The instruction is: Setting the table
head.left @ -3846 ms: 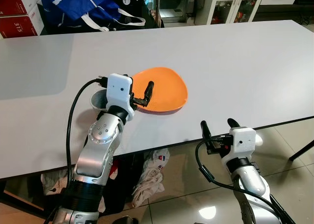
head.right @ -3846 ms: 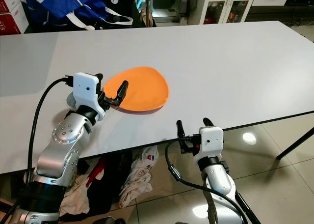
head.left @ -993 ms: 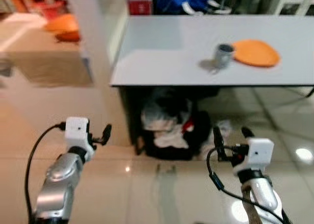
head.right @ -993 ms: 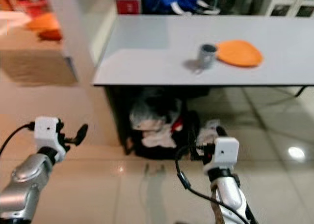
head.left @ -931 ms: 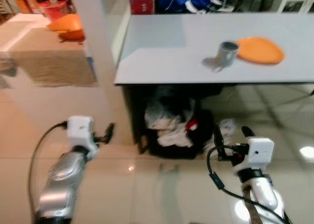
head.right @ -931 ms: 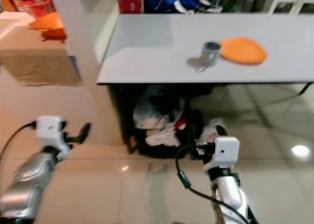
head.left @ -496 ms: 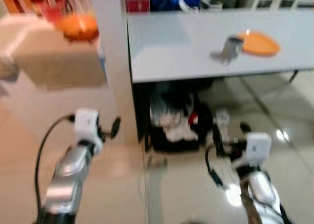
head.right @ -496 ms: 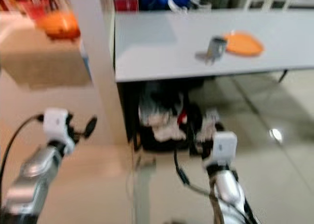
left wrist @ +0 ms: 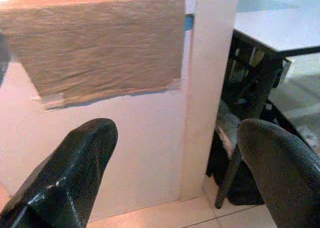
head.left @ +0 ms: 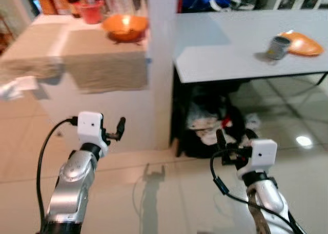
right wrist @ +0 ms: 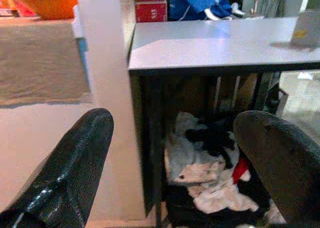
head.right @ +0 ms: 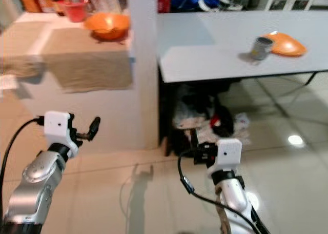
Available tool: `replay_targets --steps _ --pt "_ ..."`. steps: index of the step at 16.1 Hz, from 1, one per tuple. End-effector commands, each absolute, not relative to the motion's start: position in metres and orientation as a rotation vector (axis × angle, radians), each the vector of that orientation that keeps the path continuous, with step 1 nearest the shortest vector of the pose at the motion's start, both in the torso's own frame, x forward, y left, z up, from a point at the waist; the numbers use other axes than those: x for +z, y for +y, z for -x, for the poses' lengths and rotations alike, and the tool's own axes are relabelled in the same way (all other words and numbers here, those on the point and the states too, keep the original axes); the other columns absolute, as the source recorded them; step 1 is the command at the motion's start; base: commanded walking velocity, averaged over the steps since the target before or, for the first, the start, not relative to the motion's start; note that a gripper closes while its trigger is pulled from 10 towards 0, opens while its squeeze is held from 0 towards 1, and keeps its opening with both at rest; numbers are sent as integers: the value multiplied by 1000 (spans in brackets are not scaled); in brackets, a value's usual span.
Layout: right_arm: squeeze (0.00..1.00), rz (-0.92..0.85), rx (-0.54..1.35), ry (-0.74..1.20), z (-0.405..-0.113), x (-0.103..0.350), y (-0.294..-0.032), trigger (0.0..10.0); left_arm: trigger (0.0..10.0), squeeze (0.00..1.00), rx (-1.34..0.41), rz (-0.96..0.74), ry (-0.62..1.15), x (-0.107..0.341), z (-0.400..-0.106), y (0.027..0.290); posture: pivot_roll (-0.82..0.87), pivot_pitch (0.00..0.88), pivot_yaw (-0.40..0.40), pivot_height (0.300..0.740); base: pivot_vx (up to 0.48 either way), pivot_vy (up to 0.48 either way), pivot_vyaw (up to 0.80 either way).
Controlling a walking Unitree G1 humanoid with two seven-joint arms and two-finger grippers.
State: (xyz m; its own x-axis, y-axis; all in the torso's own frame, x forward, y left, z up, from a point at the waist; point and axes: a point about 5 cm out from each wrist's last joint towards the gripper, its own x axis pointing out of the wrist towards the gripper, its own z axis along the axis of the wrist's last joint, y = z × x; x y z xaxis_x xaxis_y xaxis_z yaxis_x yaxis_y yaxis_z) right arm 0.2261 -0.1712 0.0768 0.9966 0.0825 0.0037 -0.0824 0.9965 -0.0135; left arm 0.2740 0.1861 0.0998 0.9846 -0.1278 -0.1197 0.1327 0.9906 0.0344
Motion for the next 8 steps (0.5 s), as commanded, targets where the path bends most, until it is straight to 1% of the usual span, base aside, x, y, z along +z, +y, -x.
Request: replay_targets --steps 1,6,7,8 --pt "0 13 75 -5 -226 77 -173 10000 10000 0 -151 -56 95 104 -275 180 -71 0 30 740 0 480 0" --pt "0 18 79 -15 -227 78 -172 10000 10000 0 -150 -75 72 109 -281 175 -69 0 30 740 0 480 0" --pt "0 72 94 -79 -227 87 -169 10000 10000 0 -155 -85 39 115 -283 172 -69 0 30 740 0 480 0" --pt "0 89 84 -137 -229 98 -168 10000 10000 0 -158 -101 -10 125 -286 171 -69 0 29 740 0 480 0"
